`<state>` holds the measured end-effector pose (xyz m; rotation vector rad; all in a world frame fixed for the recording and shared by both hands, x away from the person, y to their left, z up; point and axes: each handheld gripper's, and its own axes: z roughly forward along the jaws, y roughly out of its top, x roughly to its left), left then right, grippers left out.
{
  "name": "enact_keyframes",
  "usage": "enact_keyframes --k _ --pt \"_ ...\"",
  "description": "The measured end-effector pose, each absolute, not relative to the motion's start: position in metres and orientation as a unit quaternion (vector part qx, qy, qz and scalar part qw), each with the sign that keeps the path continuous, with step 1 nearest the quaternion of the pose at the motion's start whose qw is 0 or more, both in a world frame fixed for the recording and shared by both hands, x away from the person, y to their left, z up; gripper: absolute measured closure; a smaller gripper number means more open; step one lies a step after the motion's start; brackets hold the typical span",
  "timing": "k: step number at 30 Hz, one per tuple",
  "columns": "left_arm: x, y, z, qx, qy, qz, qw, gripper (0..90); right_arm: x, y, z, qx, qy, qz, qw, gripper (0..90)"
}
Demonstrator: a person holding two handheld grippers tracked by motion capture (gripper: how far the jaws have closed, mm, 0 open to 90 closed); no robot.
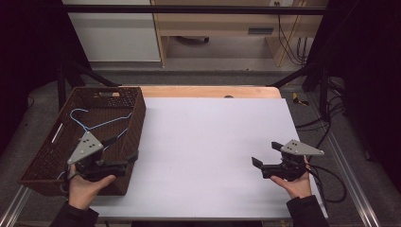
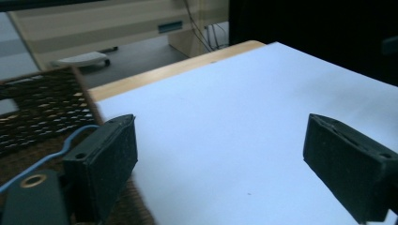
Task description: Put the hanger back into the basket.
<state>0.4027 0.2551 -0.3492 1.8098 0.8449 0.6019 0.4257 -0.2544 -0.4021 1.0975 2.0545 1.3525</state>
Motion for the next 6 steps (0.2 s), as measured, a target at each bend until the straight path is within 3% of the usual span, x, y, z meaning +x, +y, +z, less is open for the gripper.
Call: enact_keyframes --k 6 --pt "0.406 0.241 -0.362 0.762 0.339 0.241 0.496 9.2 0.425 -0.256 -0.401 0.396 0.740 0.496 0.222 5.6"
